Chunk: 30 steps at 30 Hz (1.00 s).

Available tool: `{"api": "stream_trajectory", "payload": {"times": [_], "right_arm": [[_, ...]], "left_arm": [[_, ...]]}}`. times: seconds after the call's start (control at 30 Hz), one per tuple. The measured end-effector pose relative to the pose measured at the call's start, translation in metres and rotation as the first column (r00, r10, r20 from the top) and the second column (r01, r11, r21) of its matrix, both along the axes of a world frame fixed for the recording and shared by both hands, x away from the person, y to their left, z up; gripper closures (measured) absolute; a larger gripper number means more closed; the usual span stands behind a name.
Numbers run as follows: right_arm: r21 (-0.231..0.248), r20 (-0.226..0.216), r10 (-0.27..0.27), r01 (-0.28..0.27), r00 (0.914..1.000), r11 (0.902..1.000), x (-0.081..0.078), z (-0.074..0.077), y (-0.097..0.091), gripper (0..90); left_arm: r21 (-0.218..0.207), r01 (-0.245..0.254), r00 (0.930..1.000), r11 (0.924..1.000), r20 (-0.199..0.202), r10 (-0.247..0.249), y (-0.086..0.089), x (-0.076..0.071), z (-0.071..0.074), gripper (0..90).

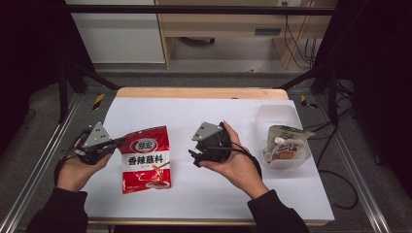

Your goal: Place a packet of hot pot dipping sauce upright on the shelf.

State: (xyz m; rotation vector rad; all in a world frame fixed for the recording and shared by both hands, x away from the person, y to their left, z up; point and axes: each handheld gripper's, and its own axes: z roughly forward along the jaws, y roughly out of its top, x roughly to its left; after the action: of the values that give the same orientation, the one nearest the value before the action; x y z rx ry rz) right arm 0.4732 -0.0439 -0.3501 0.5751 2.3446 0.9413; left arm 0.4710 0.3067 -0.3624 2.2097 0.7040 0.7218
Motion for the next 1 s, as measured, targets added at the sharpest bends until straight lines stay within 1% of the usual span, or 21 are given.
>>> {"api": "stream_trajectory", "payload": {"times": [0.13,0.17,0.23,0.3,0.37,0.43,0.53,0.67,0.8,0.9,1.0], "right_arm": [[-0.028,-0.028,0.034,-0.035,0.999,0.999,0.002,0.006,0.006,13.0],[-0.04,-0.044,0.041,-0.043,0.9982,0.9983,0.003,0.007,0.009,12.7],[-0.043,-0.055,0.053,-0.056,0.997,0.9975,0.004,0.009,0.012,12.5],[-0.053,-0.076,0.075,-0.079,0.9943,0.9955,0.006,0.01,0.016,12.0],[-0.06,-0.089,0.093,-0.099,0.9917,0.9933,0.007,0.011,0.018,11.1],[-0.066,-0.095,0.102,-0.109,0.9902,0.9919,0.009,0.012,0.021,10.8],[-0.073,-0.115,0.13,-0.139,0.9848,0.9876,0.011,0.015,0.023,10.3],[-0.082,-0.121,0.133,-0.144,0.9836,0.9862,0.016,0.016,0.024,16.0],[-0.077,-0.153,0.144,-0.157,0.9776,0.9846,0.019,0.021,0.026,23.3],[-0.059,-0.178,0.157,-0.17,0.9713,0.9837,0.021,0.025,0.029,27.4],[-0.066,-0.193,0.174,-0.19,0.9656,0.9796,0.023,0.029,0.033,30.5]], "left_arm": [[0.008,0.023,0.9997,0.9997,0.009,-0.023,-0.006,-0.002,0.008,90.0],[0.012,0.026,0.9996,0.9996,0.009,-0.026,-0.007,-0.003,0.009,90.0],[0.012,0.037,0.9993,0.9992,0.01,-0.037,-0.01,-0.005,0.013,90.0],[0.016,0.046,0.9988,0.9988,0.013,-0.046,-0.011,-0.006,0.016,90.0],[0.01,0.051,0.9986,0.9987,0.013,-0.051,-0.012,-0.006,0.019,90.0],[0.017,0.058,0.9982,0.9982,0.014,-0.058,-0.013,-0.006,0.021,90.0],[0.022,0.065,0.9978,0.9977,0.014,-0.065,-0.016,-0.006,0.024,90.0],[0.025,0.077,0.9968,0.9968,0.019,-0.077,-0.022,-0.005,0.029,90.0],[0.035,0.09,0.9957,0.9953,0.016,-0.091,-0.029,-0.005,0.033,90.0],[0.04,0.098,0.9948,0.9944,0.021,-0.099,-0.034,-0.004,0.036,90.0],[0.044,0.105,0.9941,0.9935,0.024,-0.106,-0.038,-0.003,0.039,90.0]]}}
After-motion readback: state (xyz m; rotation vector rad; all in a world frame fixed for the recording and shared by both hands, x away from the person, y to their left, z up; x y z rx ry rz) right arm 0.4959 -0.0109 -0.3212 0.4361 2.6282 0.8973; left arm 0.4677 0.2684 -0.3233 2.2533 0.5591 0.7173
